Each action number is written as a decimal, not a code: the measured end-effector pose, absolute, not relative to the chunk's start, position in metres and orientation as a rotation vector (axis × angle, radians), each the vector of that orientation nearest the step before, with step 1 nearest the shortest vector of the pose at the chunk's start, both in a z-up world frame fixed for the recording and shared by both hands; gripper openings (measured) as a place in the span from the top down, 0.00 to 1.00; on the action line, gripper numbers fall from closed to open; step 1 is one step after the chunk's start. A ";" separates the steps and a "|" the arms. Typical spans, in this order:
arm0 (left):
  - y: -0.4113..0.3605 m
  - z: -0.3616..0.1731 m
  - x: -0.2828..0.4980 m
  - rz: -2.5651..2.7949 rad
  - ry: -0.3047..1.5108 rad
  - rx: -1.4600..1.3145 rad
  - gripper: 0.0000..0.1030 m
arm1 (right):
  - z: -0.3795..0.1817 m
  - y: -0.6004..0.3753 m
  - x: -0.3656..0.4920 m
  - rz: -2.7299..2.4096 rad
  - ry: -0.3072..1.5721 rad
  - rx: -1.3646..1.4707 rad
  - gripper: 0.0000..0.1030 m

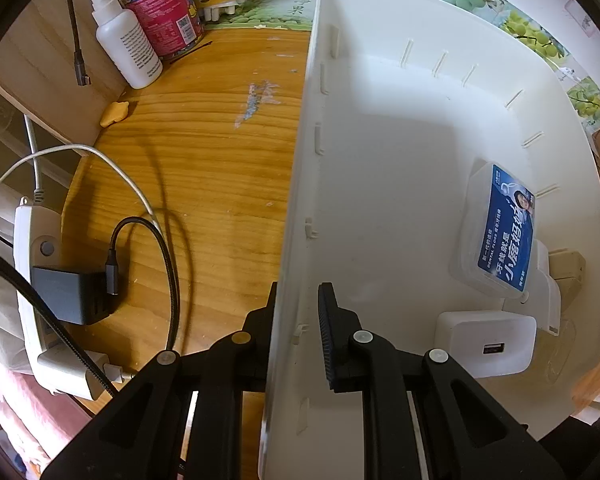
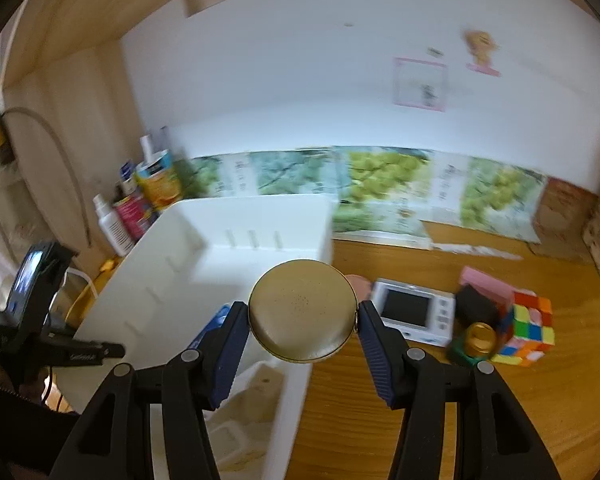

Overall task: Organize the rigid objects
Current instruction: 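Carry the round pouch into the tray and open the right gripper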

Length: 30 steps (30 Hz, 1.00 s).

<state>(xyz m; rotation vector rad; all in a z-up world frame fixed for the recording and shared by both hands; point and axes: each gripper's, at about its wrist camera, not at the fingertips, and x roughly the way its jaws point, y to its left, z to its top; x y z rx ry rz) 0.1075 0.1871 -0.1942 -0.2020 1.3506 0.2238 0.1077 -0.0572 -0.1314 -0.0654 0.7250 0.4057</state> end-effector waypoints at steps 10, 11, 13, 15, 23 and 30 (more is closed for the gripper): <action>0.188 -0.195 0.108 0.217 1.348 -0.208 0.83 | -0.136 -0.019 0.095 0.529 0.751 -0.156 0.46; 0.188 -0.195 0.108 0.216 1.347 -0.209 0.83 | -0.136 -0.015 0.093 0.542 0.752 -0.171 0.46; 0.189 -0.195 0.108 0.216 1.346 -0.212 0.83 | -0.138 -0.010 0.090 0.564 0.755 -0.191 0.46; 0.189 -0.196 0.108 0.217 1.344 -0.216 0.83 | -0.139 -0.006 0.088 0.582 0.759 -0.209 0.46; 0.190 -0.195 0.106 0.220 1.341 -0.222 0.83 | -0.139 -0.002 0.085 0.598 0.755 -0.227 0.32; 0.190 -0.195 0.105 0.220 1.341 -0.222 0.83 | -0.137 -0.007 0.088 0.567 0.745 -0.215 0.27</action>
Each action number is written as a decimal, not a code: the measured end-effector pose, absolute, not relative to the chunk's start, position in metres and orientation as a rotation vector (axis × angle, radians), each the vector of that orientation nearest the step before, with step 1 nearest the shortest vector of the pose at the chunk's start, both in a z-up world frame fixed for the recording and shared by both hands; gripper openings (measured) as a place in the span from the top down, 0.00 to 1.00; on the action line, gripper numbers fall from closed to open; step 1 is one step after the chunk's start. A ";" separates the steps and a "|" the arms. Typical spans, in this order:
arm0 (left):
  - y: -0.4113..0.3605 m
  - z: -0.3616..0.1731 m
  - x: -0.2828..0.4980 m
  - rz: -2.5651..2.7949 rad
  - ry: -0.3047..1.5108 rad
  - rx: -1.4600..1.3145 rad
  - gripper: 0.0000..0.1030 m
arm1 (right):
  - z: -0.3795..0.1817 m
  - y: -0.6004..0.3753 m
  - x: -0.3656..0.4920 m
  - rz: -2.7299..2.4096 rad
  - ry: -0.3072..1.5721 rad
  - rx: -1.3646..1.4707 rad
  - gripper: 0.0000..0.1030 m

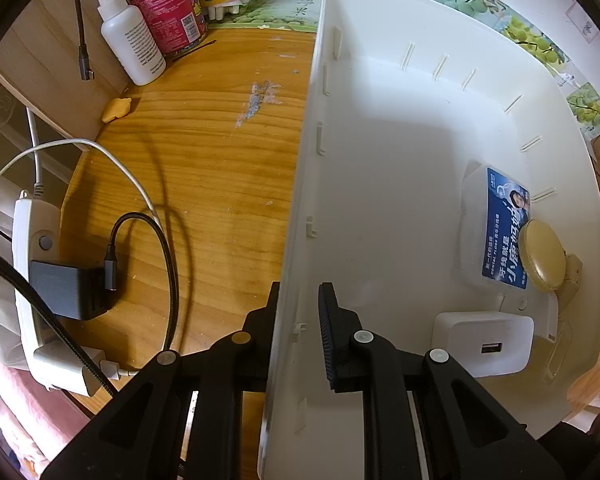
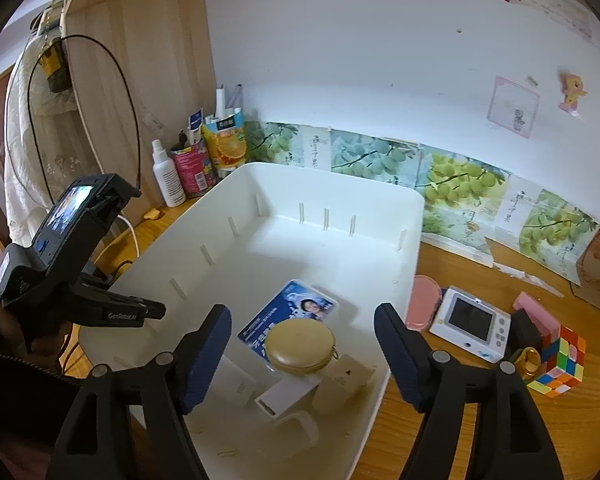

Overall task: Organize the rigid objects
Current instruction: 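Carry the round pouch into the tray and open the right gripper, then move the right gripper back toward the gold-lidded green jar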

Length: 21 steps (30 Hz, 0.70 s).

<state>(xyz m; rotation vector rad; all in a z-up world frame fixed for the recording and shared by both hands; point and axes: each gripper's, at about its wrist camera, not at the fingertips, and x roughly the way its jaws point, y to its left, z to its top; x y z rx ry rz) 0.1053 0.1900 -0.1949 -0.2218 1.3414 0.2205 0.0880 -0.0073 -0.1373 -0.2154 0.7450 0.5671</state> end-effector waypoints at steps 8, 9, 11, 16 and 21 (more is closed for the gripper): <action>0.190 -0.195 0.105 0.220 1.342 -0.222 0.83 | -0.137 -0.019 0.094 0.501 0.732 -0.191 0.23; 0.190 -0.195 0.105 0.220 1.342 -0.222 0.83 | -0.137 -0.020 0.095 0.492 0.732 -0.186 0.23; 0.190 -0.195 0.105 0.220 1.341 -0.222 0.83 | -0.137 -0.024 0.097 0.466 0.728 -0.180 0.23; 0.190 -0.195 0.105 0.221 1.341 -0.223 0.83 | -0.138 -0.035 0.104 0.393 0.722 -0.147 0.21; 0.189 -0.195 0.105 0.222 1.341 -0.222 0.83 | -0.143 -0.050 0.111 0.319 0.744 -0.089 0.21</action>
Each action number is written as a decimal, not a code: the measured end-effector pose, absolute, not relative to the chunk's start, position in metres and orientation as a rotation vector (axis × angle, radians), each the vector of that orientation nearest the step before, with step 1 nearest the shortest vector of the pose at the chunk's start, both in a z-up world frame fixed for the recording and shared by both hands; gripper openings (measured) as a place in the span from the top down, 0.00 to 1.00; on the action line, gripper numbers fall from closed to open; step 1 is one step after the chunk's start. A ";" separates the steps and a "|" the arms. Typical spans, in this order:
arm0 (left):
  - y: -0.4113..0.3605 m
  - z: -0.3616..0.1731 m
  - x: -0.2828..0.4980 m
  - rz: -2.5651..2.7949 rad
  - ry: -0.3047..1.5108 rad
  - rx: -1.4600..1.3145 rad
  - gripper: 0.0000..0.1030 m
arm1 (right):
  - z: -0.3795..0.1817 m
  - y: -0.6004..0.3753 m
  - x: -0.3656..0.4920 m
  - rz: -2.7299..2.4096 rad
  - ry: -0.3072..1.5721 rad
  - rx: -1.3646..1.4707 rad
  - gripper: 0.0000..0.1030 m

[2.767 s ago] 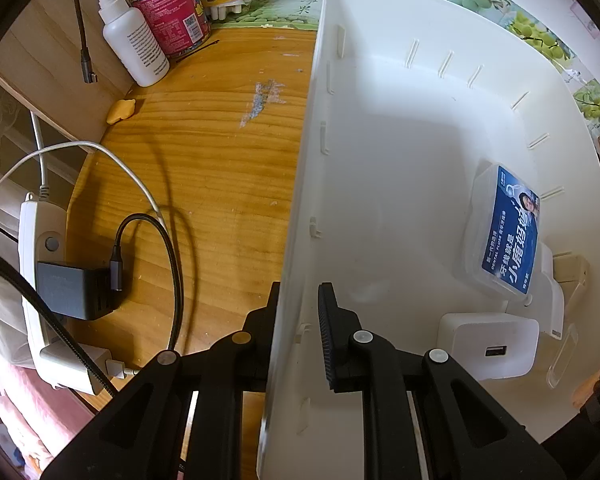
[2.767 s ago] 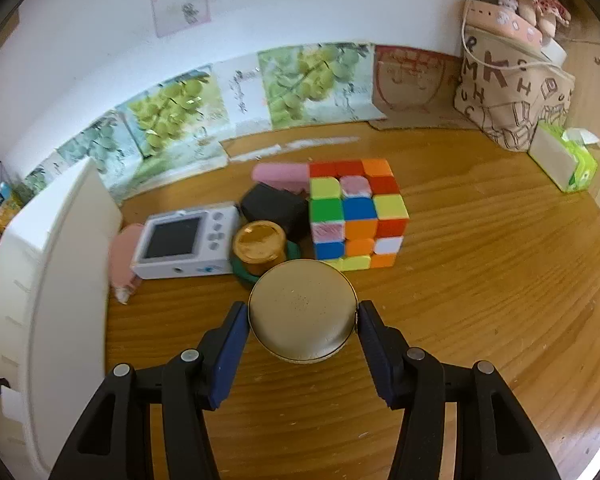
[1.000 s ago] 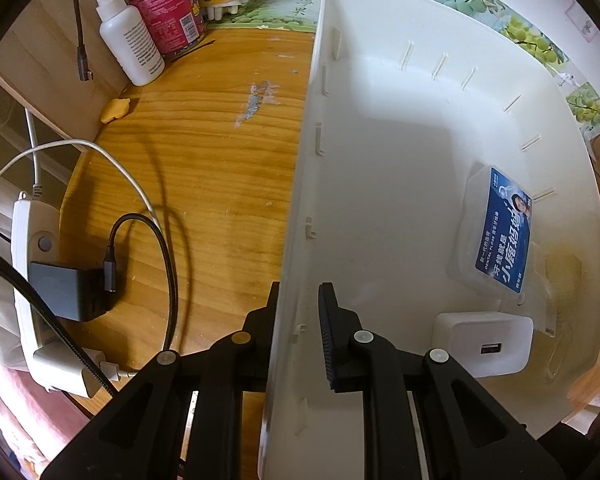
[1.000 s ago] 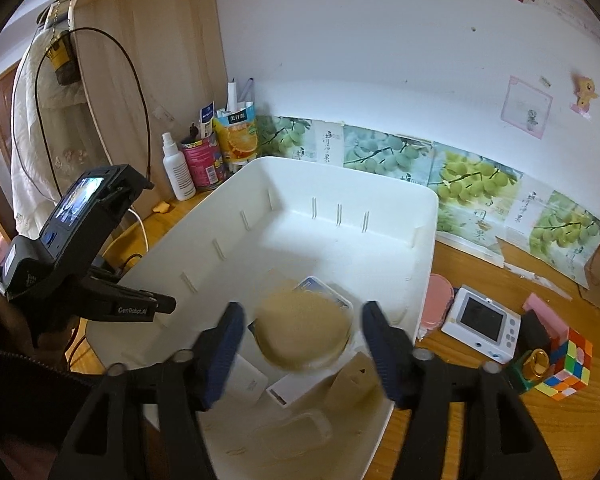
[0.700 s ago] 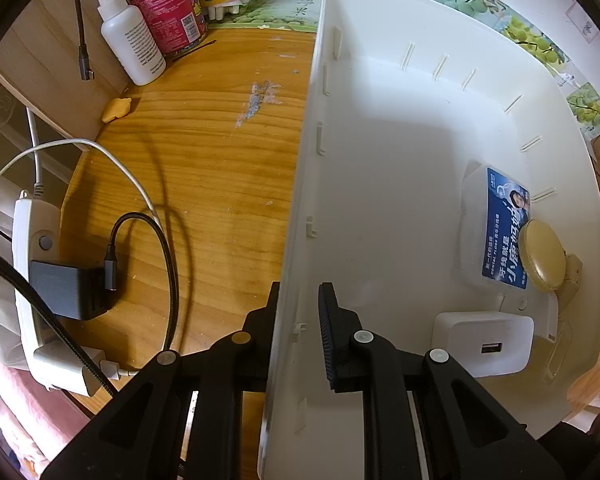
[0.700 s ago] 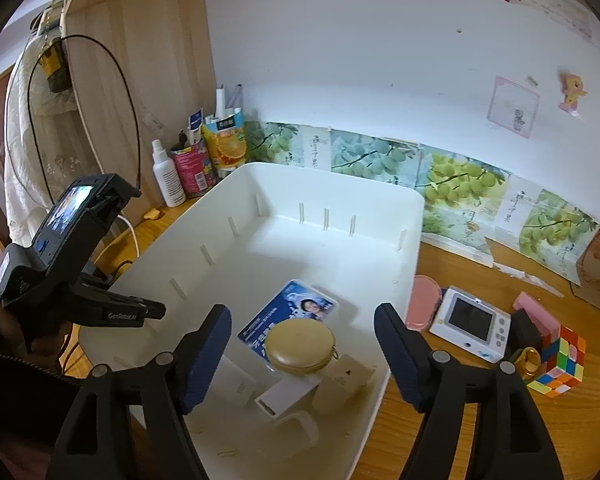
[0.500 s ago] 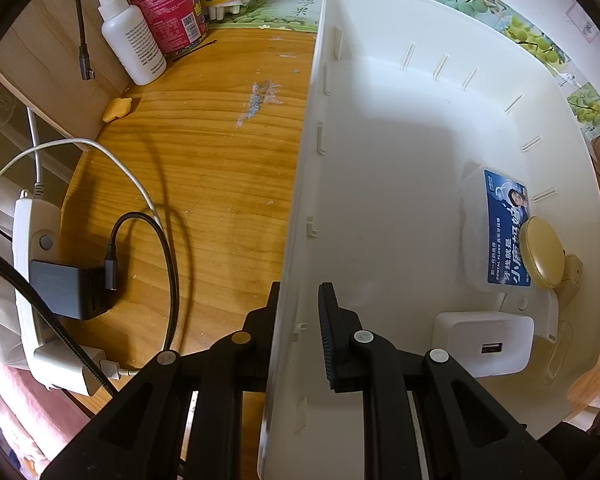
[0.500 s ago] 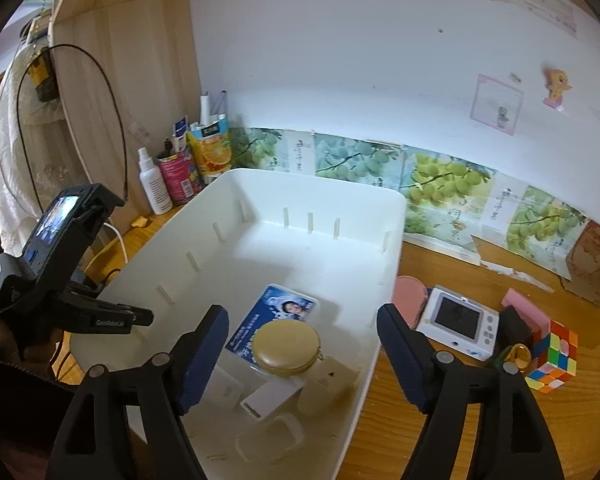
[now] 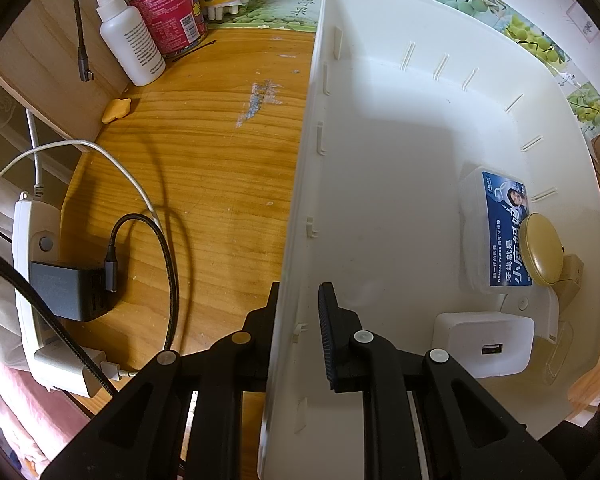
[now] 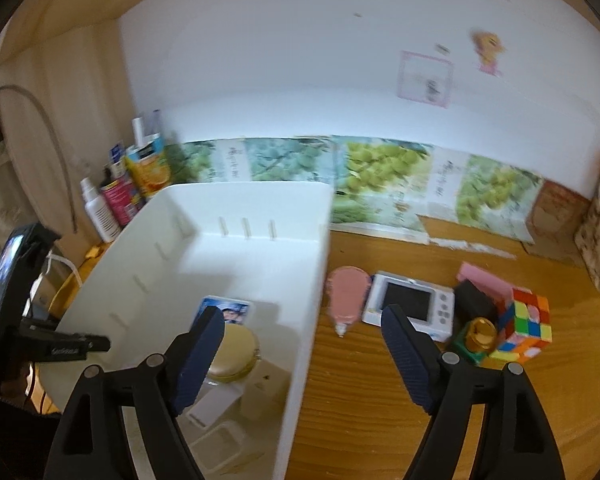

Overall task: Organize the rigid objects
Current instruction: 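Move the right gripper back toward the gold-lidded green jar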

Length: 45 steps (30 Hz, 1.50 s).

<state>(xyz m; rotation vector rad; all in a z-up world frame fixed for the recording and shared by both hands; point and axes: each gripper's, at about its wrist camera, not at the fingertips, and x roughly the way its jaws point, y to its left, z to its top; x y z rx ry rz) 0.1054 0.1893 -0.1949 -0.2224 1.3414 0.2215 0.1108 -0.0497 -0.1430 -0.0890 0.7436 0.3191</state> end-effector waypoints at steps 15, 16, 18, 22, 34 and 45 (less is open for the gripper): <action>0.190 -0.194 0.106 0.226 1.342 -0.222 0.83 | -0.166 -0.123 0.132 0.007 0.787 0.149 0.21; 0.190 -0.194 0.106 0.227 1.342 -0.222 0.83 | -0.168 -0.127 0.132 -0.016 0.785 0.155 0.21; 0.190 -0.195 0.106 0.228 1.343 -0.220 0.83 | -0.173 -0.136 0.132 -0.061 0.779 0.176 0.21; 0.189 -0.195 0.107 0.232 1.346 -0.216 0.83 | -0.183 -0.158 0.131 -0.158 0.784 0.249 0.21; 0.186 -0.198 0.109 0.244 1.356 -0.209 0.83 | -0.203 -0.199 0.140 -0.318 0.752 0.269 0.21; 0.183 -0.202 0.112 0.266 1.373 -0.200 0.83 | -0.211 -0.208 0.159 -0.299 0.711 0.210 0.21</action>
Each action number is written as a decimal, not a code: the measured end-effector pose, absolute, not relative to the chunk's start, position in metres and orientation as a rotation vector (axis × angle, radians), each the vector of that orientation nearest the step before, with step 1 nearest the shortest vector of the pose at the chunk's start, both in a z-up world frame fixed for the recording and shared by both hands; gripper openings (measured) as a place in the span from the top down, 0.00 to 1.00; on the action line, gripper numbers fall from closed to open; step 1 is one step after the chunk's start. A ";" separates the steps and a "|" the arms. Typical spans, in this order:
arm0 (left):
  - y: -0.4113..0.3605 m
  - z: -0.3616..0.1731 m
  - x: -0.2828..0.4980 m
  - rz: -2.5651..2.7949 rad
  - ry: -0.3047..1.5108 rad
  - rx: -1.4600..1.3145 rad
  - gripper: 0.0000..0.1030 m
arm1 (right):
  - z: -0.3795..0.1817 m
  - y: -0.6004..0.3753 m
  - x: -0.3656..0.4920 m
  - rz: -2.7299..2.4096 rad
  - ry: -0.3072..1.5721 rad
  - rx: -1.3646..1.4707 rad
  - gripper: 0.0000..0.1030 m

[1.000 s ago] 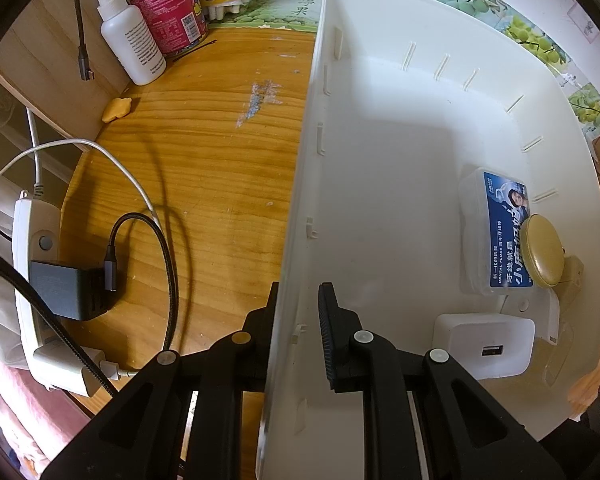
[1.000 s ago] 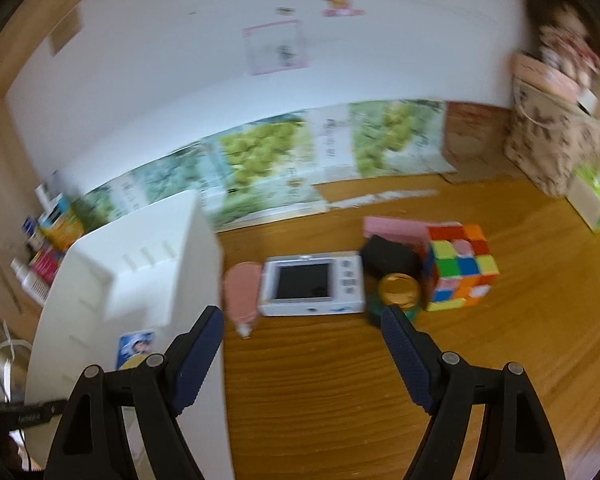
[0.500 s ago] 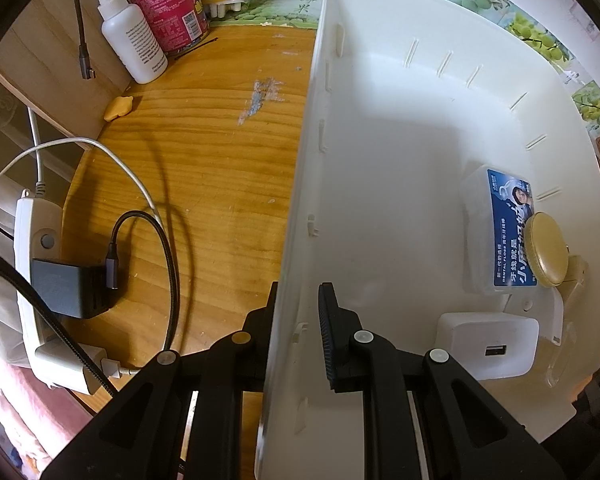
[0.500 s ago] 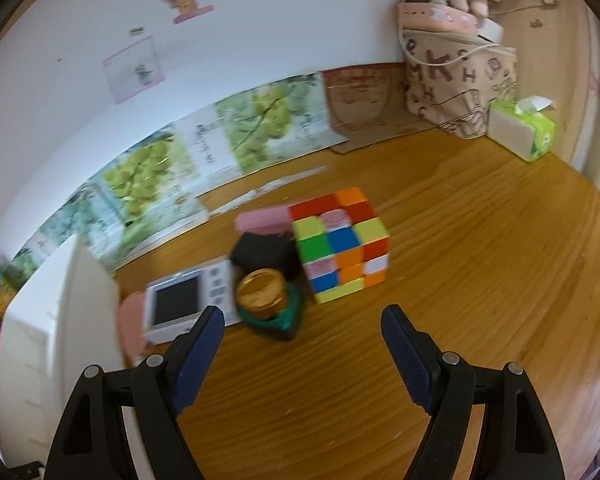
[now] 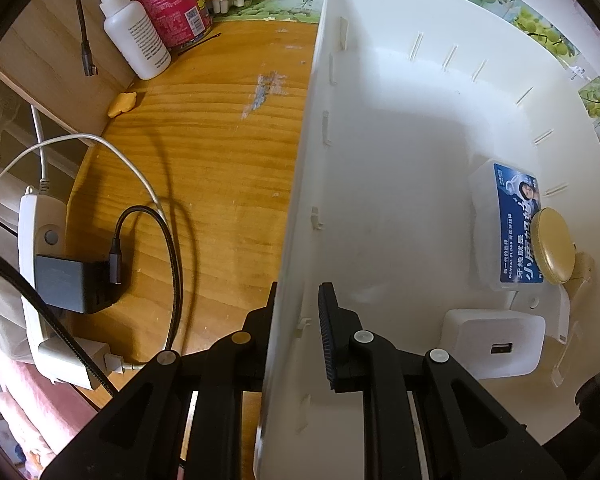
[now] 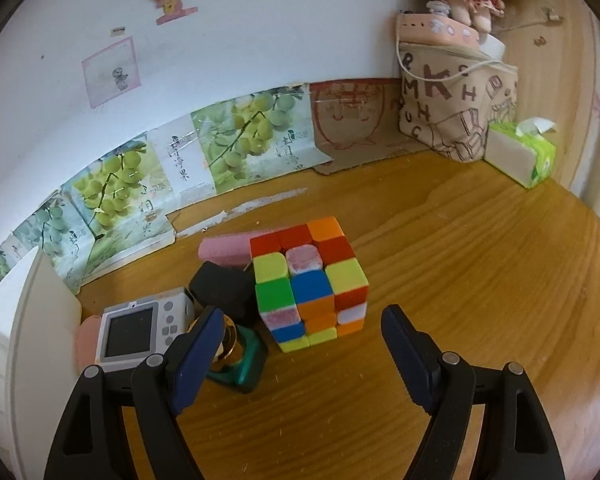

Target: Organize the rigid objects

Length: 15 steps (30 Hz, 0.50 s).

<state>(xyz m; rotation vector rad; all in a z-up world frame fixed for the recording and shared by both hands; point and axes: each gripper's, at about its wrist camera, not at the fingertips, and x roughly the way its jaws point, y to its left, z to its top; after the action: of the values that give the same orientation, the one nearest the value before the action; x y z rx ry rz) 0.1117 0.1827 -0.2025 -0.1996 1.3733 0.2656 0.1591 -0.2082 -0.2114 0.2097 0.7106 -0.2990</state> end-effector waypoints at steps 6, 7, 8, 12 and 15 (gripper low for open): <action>0.181 -0.207 0.116 0.282 1.384 -0.188 0.83 | -0.214 -0.208 0.164 -0.277 0.687 0.209 0.21; 0.181 -0.207 0.116 0.284 1.385 -0.186 0.83 | -0.214 -0.208 0.165 -0.273 0.683 0.209 0.21; 0.180 -0.208 0.116 0.286 1.386 -0.185 0.83 | -0.214 -0.208 0.166 -0.273 0.678 0.209 0.21; 0.179 -0.211 0.117 0.295 1.391 -0.178 0.83 | -0.214 -0.209 0.168 -0.268 0.667 0.210 0.21; 0.178 -0.212 0.118 0.297 1.393 -0.173 0.82 | -0.215 -0.209 0.169 -0.260 0.657 0.208 0.21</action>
<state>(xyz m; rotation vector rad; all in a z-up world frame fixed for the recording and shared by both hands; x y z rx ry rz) 0.1181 0.1777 -0.2119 -0.1726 1.3931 0.2974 0.1690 -0.2095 -0.2150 0.2083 0.6572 -0.2602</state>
